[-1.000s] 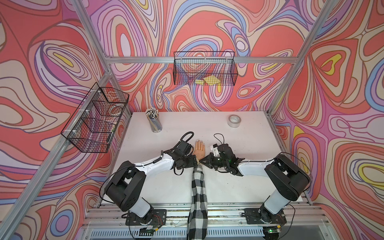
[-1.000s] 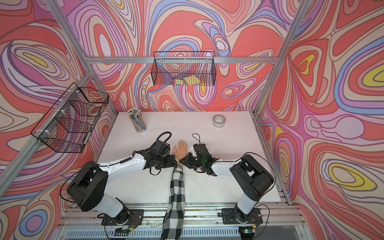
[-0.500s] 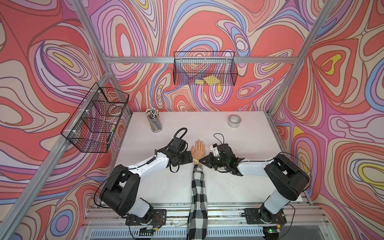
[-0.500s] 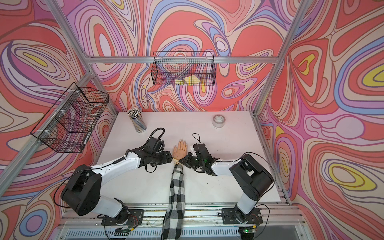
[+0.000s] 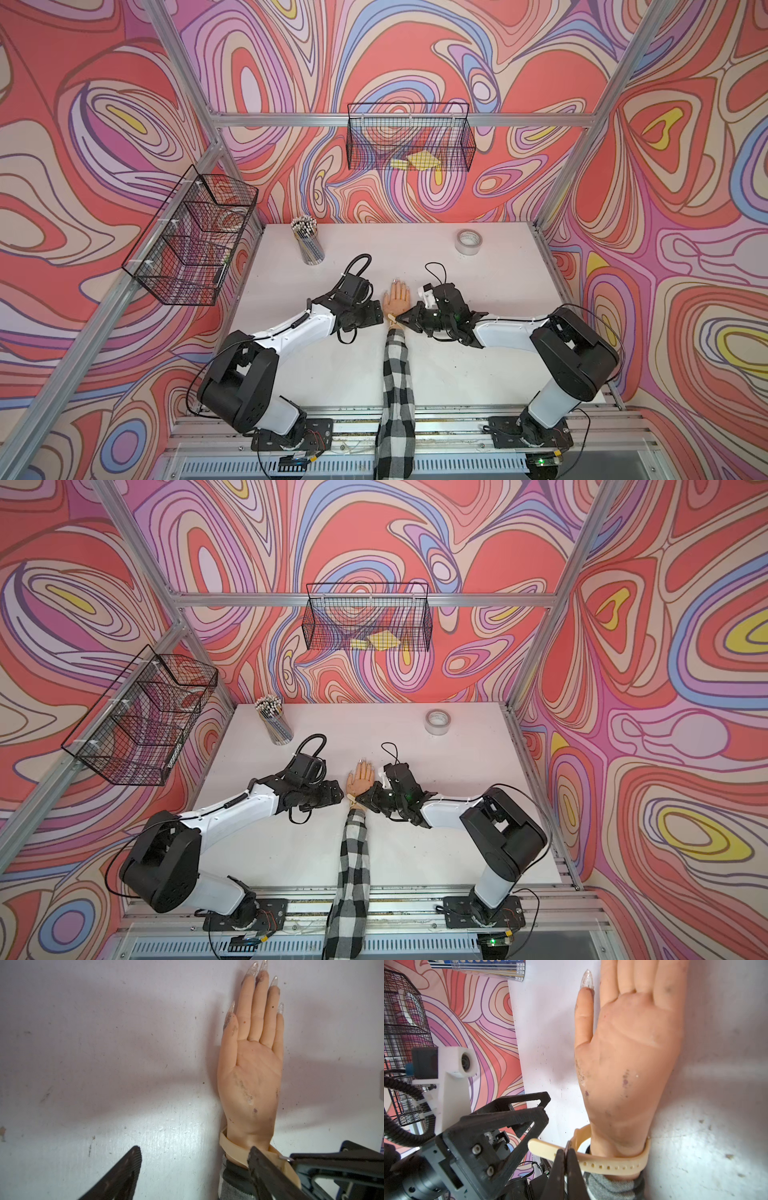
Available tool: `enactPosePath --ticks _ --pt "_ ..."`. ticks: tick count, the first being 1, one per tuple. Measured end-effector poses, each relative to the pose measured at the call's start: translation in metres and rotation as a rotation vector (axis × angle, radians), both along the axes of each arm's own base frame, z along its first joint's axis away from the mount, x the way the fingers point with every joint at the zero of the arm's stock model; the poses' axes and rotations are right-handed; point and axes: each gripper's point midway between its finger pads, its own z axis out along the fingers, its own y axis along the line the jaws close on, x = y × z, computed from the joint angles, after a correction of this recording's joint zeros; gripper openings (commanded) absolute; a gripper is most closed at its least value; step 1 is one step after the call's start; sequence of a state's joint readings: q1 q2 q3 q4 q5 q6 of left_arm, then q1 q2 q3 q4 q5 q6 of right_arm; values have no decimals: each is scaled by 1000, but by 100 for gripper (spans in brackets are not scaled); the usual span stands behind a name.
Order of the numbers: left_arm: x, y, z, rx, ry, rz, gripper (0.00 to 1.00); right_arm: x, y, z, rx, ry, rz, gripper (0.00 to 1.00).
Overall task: Take off the watch
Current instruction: Untie the watch from the hand.
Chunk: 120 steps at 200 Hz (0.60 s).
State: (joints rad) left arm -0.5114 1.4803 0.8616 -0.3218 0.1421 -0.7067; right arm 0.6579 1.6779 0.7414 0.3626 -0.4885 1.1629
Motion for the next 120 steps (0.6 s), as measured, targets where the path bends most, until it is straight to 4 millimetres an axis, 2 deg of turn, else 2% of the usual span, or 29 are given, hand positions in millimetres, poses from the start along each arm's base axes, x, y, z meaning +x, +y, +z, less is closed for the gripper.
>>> enactPosePath --ticks 120 --pt "-8 -3 -10 -16 37 -15 82 3 4 7 -2 -10 18 0"
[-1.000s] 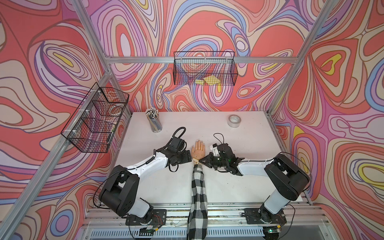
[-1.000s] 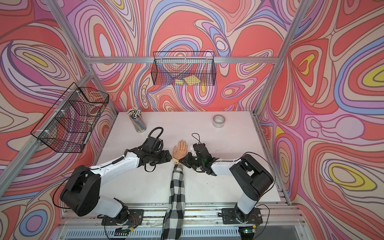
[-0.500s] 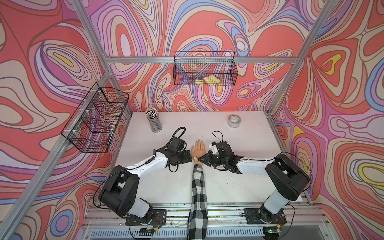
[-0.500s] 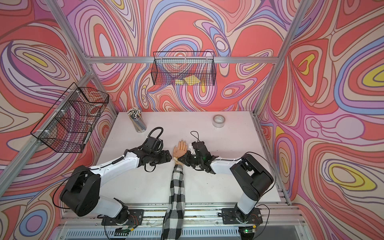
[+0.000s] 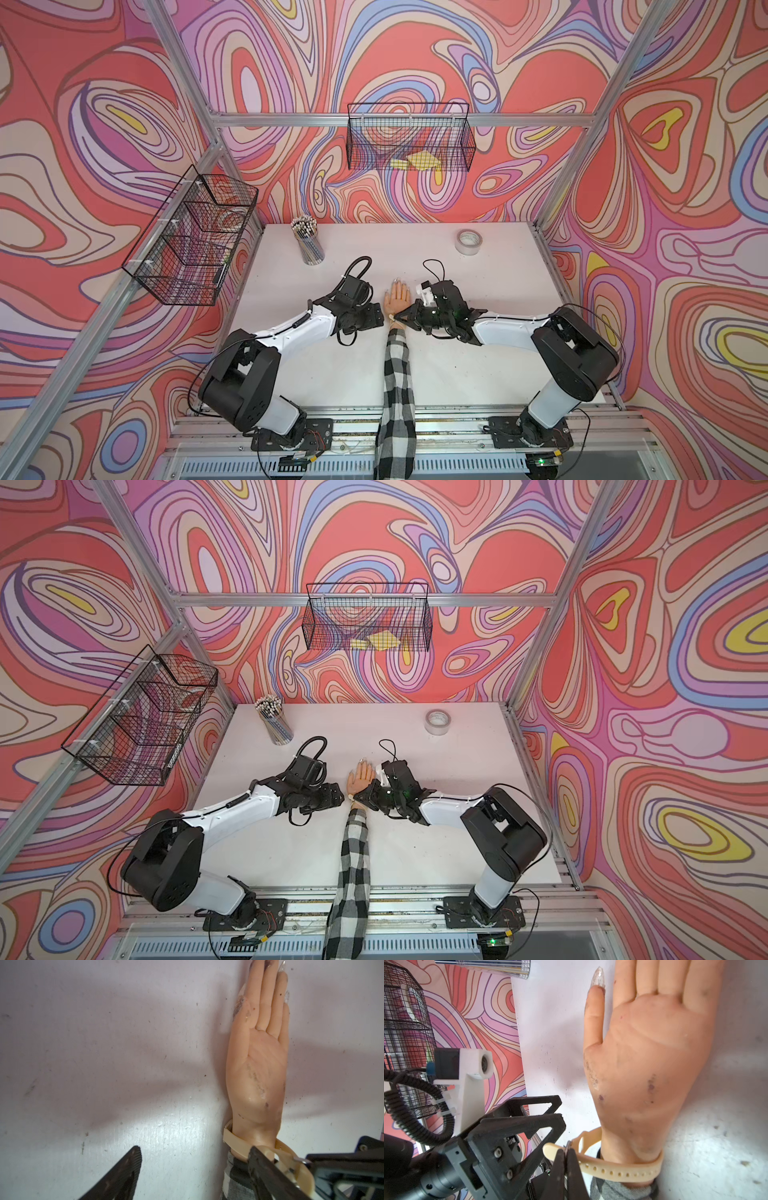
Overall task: Take off the watch
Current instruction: Untie the watch from the hand.
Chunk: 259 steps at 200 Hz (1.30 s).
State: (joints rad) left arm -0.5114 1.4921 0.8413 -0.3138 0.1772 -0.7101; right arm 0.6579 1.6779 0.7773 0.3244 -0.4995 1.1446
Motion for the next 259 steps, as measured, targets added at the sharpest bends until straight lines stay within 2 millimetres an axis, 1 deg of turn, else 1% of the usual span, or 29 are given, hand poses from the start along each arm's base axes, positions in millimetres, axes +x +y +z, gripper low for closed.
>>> enactPosePath --ticks 37,67,84,107,130,146,166,189,213,236,259 --pt "0 -2 -2 -6 6 -4 82 1 1 3 1 -5 3 0" --pt "1 -5 -3 -18 8 -10 82 0 0 0 -8 -1 7 16" --pt "1 -6 -5 -24 14 -12 82 -1 0 1 -16 -4 15 22" --pt "0 -7 -8 -26 22 -13 82 -1 0 15 -7 -33 26 26" --pt "1 -7 -9 -25 25 -12 82 -3 -1 31 5 -79 37 27" --pt "0 -7 -9 -26 26 -11 82 -5 -3 35 -13 -99 47 28" --pt "0 -7 -10 -25 27 -11 82 -5 -10 30 -79 -116 54 37" --pt "0 -7 -10 -25 27 -10 82 -5 -18 22 -206 -142 63 46" --pt "0 -7 -10 -25 27 -10 82 -9 -21 19 -343 -200 99 48" --pt "0 -7 -10 -26 27 -10 82 -17 -18 18 -462 -272 147 49" --pt "0 -7 -10 -26 27 -10 82 -25 -19 10 -571 -333 178 49"
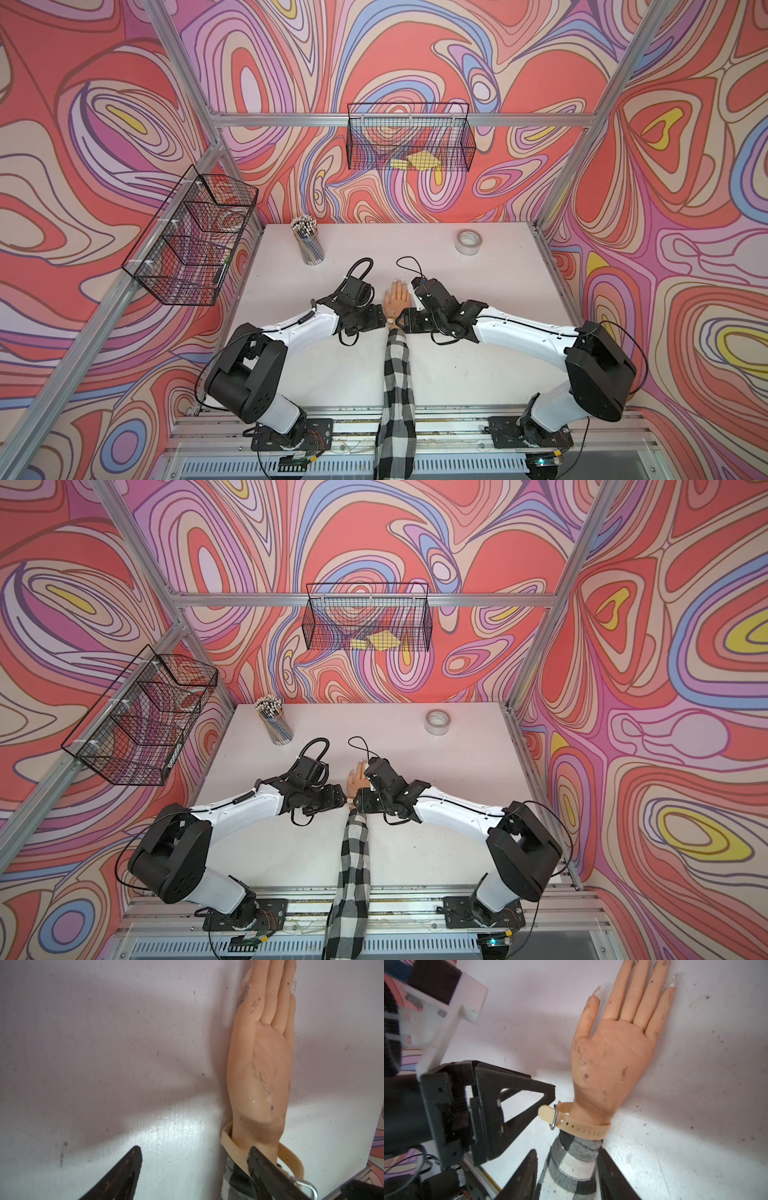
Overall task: Take off the watch
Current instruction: Untie the watch from the hand.
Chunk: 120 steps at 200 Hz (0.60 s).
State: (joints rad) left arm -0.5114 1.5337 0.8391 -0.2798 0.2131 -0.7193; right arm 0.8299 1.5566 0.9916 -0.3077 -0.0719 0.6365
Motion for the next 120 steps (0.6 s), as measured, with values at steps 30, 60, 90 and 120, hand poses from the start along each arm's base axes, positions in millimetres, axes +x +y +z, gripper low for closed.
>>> enactPosePath --ticks 30,60,90,120 --pt "0 0 0 -1 1 2 82 -2 -4 -12 -106 -60 14 49" --pt "0 0 0 -1 1 2 82 0 -6 -18 -152 -91 15 49" --pt "0 0 0 -1 1 3 82 0 -3 -28 -177 -95 23 49" --pt "0 0 0 -1 1 3 82 -2 -1 -38 -201 -92 34 49"
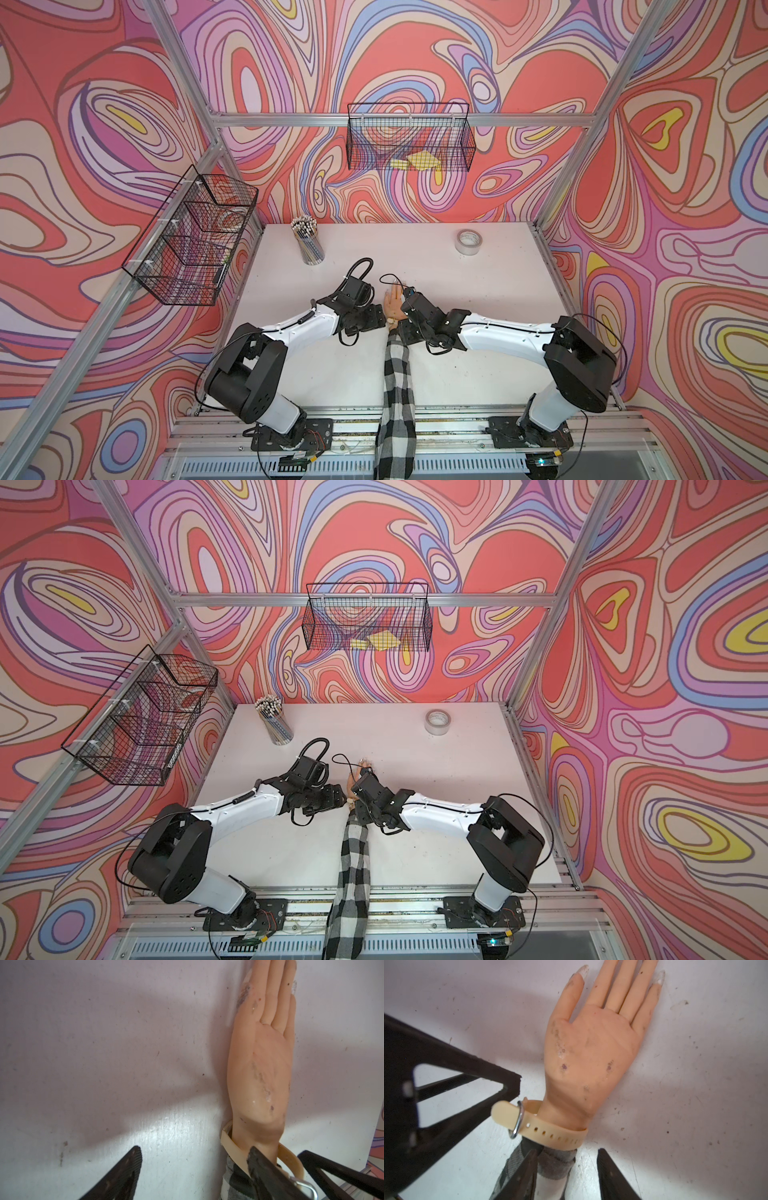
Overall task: Take off the watch
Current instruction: Untie the watch from the hand.
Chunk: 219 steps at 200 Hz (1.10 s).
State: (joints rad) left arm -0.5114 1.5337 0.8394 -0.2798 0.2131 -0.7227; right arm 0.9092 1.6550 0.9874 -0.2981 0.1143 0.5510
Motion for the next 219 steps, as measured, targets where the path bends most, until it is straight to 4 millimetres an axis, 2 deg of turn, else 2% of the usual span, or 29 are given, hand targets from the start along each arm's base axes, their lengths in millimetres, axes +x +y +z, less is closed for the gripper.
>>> enactPosePath --ticks 40,97,181,219 --pt "0 0 0 -1 2 3 82 4 3 -1 -4 -28 -7 47" --pt "-1 1 -1 0 6 6 82 16 1 1 -23 -83 -34 39" --pt "-3 2 -4 3 13 6 82 25 4 2 -45 -116 -34 0" --pt "-1 2 -1 2 7 9 82 25 4 2 -46 -119 -34 0"
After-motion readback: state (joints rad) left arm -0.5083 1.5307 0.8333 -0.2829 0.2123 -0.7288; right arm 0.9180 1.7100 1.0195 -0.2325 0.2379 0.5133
